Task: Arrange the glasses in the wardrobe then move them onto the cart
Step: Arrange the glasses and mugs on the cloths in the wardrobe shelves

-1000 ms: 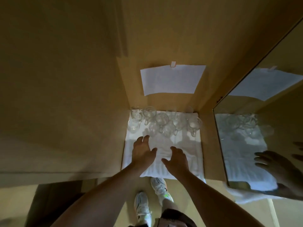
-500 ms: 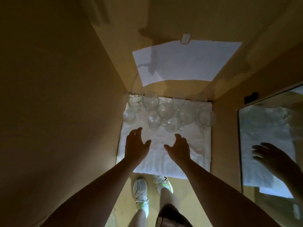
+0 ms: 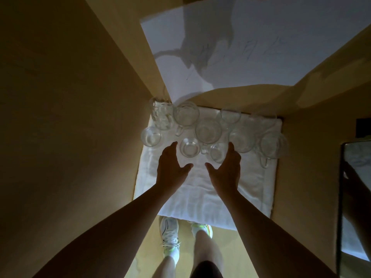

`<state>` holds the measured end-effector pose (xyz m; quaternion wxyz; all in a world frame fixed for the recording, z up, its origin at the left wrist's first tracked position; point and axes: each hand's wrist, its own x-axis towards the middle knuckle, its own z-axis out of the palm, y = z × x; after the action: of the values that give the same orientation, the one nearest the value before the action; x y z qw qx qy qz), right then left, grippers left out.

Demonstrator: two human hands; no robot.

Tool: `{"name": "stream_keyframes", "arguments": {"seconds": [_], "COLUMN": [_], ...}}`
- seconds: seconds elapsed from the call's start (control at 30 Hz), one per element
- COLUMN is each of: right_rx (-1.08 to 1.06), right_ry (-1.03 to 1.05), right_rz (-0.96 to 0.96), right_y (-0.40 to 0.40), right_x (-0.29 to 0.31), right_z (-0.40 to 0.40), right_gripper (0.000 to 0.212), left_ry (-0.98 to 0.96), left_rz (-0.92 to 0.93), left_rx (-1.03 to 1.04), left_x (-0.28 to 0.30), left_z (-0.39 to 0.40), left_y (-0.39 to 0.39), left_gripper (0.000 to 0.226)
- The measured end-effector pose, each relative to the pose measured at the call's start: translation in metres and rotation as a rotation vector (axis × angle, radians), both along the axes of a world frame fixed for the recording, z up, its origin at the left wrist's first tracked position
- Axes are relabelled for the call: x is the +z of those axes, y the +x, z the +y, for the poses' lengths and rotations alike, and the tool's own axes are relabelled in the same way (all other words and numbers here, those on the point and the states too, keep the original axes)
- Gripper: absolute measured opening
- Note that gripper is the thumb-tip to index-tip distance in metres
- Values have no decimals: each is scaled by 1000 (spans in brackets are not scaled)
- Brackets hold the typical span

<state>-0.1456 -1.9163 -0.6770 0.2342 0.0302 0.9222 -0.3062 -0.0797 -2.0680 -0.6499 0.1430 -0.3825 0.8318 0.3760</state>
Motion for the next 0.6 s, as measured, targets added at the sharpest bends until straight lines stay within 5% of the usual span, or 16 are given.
{"name": "stream_keyframes", "arguments": {"seconds": [0.3,0.6], "right_rx": [-65,-133], "right_ry": [-94,-111], "right_rz": [60,73], "right_y": [-7,-7], "right_x": [-14,-13], "right_z": [11,8], "right_gripper": [93,95], "left_ry": [13,-53], "left_rz": [73,158], "left_rx": [9,2], "left_x": [-25,-28], "left_z": [7,4], "left_y": [-24,-30], "left_gripper": [109,80]}}
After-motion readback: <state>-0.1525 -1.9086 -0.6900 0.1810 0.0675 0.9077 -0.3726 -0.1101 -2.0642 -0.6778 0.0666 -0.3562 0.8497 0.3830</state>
